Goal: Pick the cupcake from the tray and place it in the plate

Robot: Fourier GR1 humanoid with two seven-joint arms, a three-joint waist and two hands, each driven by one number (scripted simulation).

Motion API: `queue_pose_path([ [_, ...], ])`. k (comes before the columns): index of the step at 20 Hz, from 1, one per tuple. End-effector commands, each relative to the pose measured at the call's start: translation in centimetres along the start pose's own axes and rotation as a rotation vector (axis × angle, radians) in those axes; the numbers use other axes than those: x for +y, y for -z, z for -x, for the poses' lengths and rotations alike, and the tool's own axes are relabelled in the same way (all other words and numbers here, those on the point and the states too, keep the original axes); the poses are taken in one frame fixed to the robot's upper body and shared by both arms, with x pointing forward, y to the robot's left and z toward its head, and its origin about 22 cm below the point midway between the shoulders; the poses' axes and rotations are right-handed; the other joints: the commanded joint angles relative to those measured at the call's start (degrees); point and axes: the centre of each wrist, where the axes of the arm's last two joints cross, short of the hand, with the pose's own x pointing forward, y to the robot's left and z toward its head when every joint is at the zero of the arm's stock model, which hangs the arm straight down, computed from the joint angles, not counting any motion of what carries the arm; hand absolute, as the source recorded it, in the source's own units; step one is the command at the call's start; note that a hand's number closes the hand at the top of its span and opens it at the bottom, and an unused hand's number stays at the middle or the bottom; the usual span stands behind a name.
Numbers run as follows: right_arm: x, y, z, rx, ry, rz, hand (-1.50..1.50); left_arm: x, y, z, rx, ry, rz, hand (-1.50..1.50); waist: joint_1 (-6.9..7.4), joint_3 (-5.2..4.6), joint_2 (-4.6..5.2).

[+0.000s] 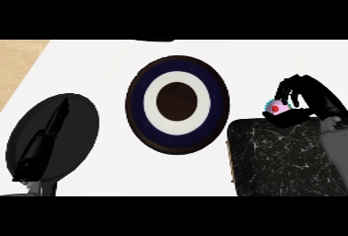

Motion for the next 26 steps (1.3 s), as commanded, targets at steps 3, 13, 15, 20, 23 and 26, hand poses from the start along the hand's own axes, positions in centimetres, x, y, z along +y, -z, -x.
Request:
queue_pose_path([
  [3, -3.9, 2.3, 0.8, -0.299, -0.068, 0.072, 1.5, -0.5, 0.3, 0.0, -0.002, 0.011, 0.001, 0.0, -0.96, 0.11, -0.19],
  [13, -7.0, 6.0, -0.4, -0.765, 0.124, 0.217, 1.5, -0.1, 1.2, -0.1, 0.029, 0.01, -0.036, 0.0, -3.71, -0.15, -1.23],
  [15, -9.4, 6.1, -0.2, -0.836, 0.17, 0.159, 1.5, 1.6, -0.3, 1.4, 0.046, 0.021, -0.044, 0.0, -3.81, -0.25, -1.5],
  [20, -7.5, 9.1, -6.4, -0.947, 0.199, 0.077, 1.5, 1.1, -1.3, 1.9, 0.091, 0.028, -0.063, 0.0, -5.75, -0.38, -2.26],
  [23, -6.6, 9.8, -7.1, -0.973, 0.234, 0.009, 1.5, 0.6, -1.5, 2.5, 0.101, 0.001, -0.058, 0.0, -6.36, -0.38, -2.34],
  [26, -4.8, 10.6, -10.6, -0.976, 0.235, -0.006, 1.5, 2.9, -1.5, 2.6, 0.103, 0.008, -0.063, 0.0, -6.65, -0.4, -2.43],
])
